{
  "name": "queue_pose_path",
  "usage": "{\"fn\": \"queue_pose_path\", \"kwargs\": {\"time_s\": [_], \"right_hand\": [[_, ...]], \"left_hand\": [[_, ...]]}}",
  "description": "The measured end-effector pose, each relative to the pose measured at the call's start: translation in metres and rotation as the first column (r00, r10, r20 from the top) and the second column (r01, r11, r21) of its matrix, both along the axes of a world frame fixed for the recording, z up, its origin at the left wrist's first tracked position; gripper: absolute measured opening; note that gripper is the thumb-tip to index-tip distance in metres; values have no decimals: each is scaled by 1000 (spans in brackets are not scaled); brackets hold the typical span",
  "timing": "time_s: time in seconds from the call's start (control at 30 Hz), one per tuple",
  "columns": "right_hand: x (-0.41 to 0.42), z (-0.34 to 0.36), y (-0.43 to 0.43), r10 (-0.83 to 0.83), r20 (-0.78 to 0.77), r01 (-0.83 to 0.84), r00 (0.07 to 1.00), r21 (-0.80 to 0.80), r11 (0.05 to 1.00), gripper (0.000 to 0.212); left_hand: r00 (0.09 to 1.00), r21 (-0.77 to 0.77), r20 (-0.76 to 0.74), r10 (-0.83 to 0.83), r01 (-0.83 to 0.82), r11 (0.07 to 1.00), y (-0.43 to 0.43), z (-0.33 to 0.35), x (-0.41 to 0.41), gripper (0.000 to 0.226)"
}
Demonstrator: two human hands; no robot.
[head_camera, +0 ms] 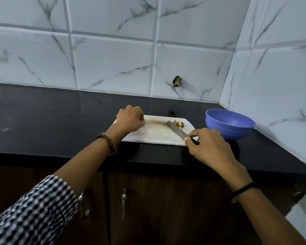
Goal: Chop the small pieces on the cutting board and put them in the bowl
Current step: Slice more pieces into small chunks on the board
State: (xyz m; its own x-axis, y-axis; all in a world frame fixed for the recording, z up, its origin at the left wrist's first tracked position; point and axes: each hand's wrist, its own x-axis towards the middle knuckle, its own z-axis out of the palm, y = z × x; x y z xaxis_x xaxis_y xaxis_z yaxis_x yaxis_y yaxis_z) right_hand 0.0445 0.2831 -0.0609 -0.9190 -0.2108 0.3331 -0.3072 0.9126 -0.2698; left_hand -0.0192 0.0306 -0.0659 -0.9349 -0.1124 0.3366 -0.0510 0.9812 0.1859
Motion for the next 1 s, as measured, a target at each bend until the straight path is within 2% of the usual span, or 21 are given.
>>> {"fn": "queue_pose_path", "kwargs": {"time_s": [0.17, 0.4, 0.57, 0.67, 0.83, 1.0], "right_hand": [[-1, -3, 4, 29, -46, -33, 999, -90, 995, 36], [-5, -10, 1, 70, -7, -70, 998, -201, 977, 36], [-6, -11, -1, 76, -6, -76, 997, -227, 971, 33], [-6, -11, -3, 77, -10, -77, 997, -239, 968, 32], [-6, -11, -9, 95, 24, -86, 995, -254, 963, 34], [-5, -8, -11, 93, -6, -92, 996, -256, 962, 31]], "left_hand": [[999, 117, -22, -44, 47, 992, 6, 1, -4, 26], [987, 206, -74, -141, 154, 966, 31, 0, 5, 42], [980, 275, -67, -187, 198, 941, 26, -2, 11, 29], [982, 327, -80, -171, 188, 926, 22, -3, 14, 34], [980, 213, -163, -111, 145, 966, 26, -3, 16, 23], [973, 278, -183, -141, 189, 942, 25, -3, 17, 20]]}}
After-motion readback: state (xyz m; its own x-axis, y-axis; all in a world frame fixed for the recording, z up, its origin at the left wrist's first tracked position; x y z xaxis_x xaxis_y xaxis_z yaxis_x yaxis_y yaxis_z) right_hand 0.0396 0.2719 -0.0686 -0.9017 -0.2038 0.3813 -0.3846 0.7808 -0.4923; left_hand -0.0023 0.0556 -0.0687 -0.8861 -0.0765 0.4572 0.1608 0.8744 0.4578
